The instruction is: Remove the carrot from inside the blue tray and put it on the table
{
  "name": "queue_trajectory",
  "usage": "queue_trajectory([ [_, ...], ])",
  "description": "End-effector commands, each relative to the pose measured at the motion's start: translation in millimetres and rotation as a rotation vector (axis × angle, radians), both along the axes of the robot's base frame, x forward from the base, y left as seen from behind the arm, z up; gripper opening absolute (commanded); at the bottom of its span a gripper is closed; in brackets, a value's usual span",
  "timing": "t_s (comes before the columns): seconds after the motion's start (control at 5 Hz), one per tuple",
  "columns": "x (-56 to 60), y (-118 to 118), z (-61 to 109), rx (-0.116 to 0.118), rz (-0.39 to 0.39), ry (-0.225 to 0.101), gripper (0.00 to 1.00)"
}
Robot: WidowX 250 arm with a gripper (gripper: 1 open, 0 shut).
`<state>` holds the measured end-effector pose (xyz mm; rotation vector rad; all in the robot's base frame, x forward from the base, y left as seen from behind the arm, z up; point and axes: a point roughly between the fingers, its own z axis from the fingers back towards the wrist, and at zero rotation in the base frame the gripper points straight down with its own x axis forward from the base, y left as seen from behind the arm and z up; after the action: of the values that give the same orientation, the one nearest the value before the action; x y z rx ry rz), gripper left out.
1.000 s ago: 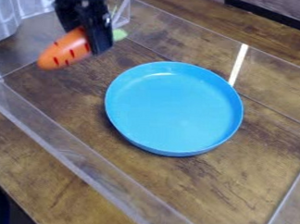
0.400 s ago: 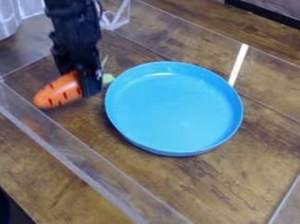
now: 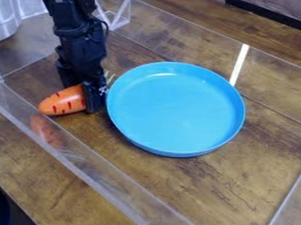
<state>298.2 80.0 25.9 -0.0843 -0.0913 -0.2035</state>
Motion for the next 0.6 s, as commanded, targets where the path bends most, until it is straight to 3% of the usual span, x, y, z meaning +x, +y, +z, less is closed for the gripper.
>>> queue_trajectory([
  [0.0, 8.9, 4, 19.5, 0.018, 0.002, -0.053, 1.0],
  [0.4, 8.9, 10, 33.4, 0.017, 0.02, -0.075, 1.0],
])
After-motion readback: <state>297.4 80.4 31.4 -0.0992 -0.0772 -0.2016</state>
